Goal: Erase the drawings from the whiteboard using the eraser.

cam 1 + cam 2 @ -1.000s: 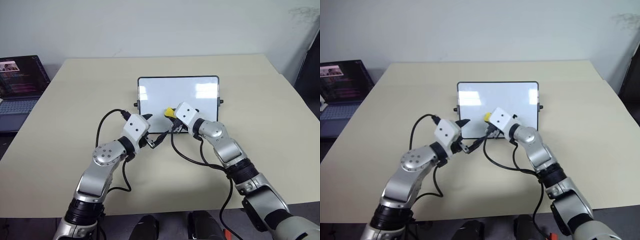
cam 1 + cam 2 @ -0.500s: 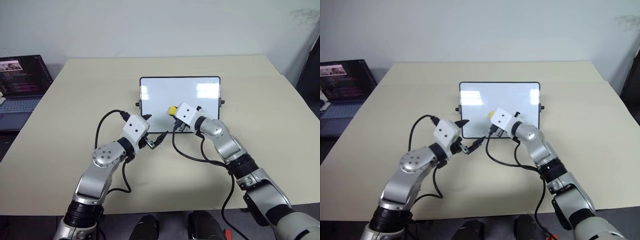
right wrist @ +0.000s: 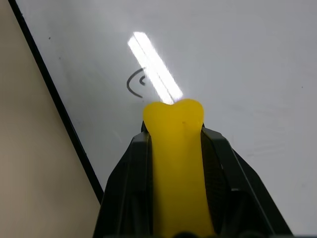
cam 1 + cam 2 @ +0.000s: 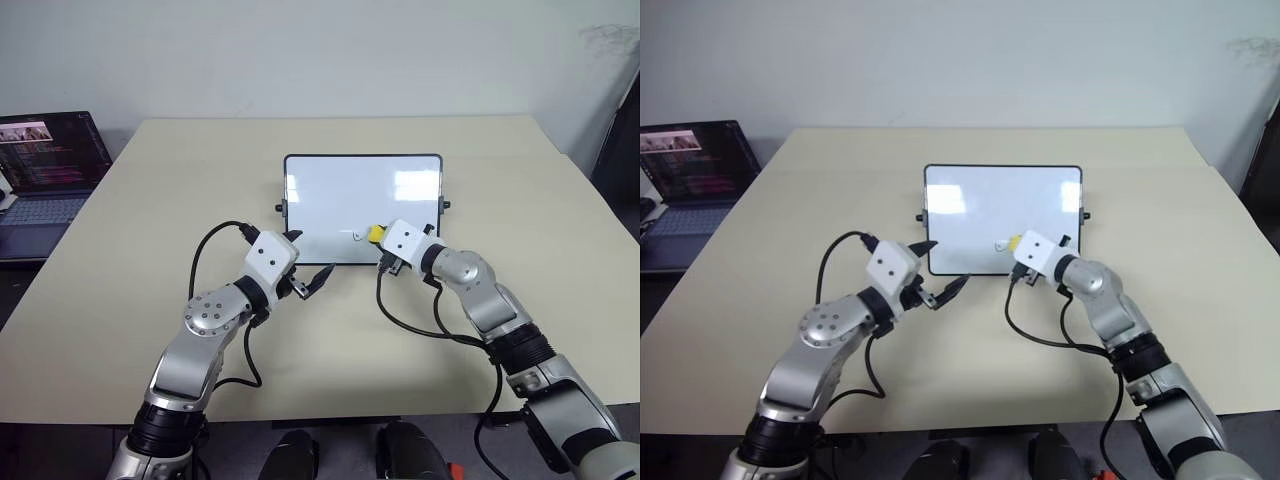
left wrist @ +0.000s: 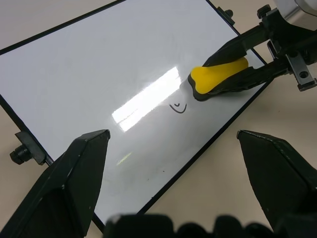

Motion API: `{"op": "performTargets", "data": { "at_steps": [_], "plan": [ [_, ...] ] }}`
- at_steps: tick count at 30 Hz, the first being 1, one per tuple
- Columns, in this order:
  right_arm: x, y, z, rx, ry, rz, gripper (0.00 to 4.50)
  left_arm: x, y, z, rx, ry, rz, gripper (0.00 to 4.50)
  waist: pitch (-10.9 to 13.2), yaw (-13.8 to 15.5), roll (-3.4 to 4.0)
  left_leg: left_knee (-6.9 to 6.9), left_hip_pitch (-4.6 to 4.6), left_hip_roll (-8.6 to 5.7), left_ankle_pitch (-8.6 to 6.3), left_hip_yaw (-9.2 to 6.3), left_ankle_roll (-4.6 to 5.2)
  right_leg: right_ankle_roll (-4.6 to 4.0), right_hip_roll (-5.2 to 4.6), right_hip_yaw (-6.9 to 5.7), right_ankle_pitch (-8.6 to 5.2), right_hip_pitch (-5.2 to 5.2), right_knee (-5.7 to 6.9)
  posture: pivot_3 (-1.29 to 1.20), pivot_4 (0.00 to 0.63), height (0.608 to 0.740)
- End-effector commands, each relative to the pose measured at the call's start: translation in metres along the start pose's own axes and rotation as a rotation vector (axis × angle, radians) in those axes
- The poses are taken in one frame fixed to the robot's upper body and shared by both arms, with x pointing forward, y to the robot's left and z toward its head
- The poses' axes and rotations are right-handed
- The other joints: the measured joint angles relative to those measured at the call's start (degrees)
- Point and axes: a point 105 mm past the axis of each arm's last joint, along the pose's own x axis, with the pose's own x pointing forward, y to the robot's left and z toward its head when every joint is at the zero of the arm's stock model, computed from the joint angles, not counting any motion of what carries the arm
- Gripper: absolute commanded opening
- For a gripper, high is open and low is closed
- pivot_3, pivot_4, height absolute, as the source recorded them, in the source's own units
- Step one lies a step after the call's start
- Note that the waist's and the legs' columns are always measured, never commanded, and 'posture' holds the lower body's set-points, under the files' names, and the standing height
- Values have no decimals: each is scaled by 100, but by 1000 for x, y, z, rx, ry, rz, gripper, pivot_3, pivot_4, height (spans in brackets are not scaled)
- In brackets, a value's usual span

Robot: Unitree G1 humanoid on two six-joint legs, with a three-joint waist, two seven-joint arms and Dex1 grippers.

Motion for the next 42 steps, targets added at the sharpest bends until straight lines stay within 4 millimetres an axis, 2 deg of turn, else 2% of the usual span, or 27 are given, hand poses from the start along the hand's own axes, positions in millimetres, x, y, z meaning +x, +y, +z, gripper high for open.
{"op": "performTargets", "data": {
  "at_steps": [1,3,8,13,19,25,30,36,42],
  "plan": [
    [-10,-14,-19,38,70,-43,997,-1,3,15,29,-51,9,4500,0,0,0,1,0,0,1,0,1,0,0,0,2,0,0,0,150,740],
    [-10,-18,-11,62,42,-61,997,-1,3,15,29,-51,10,4500,0,0,0,2,0,1,1,1,1,0,0,1,4,0,0,0,150,740],
    [-13,-22,39,156,-190,-81,997,-2,3,15,32,-50,11,4500,1,-9,1,-1,-5,4,1,1,2,-1,0,4,6,-6,-2,0,150,740],
    [-6,-16,61,169,-247,-75,997,-1,4,17,36,-51,12,4500,2,-37,2,-6,-5,11,0,5,-2,-2,-1,10,7,-12,-4,0,150,740],
    [11,-2,77,170,-287,-70,997,0,5,16,38,-50,13,4500,2,-34,3,-9,-6,9,-2,6,0,-2,-2,9,7,-14,-6,0,150,740],
    [29,4,79,137,-280,-78,997,-2,7,17,41,-49,23,4500,3,-27,4,-9,-6,6,-1,7,0,-2,0,8,7,-14,-6,0,150,740],
    [39,0,68,117,-227,-94,997,-4,8,17,40,-47,37,4500,3,-28,4,-10,-6,4,-1,7,-1,-3,0,8,7,-16,-6,0,150,740],
    [43,5,66,88,-210,-72,997,-5,8,17,39,-44,45,4500,3,-32,4,-12,-6,6,-2,9,0,-3,0,10,7,-17,-6,0,150,740],
    [39,22,61,95,-196,-33,997,-6,8,18,41,-45,48,4500,3,-32,4,-12,-6,6,-2,8,1,-3,0,9,7,-17,-6,0,150,740]
  ]
}}
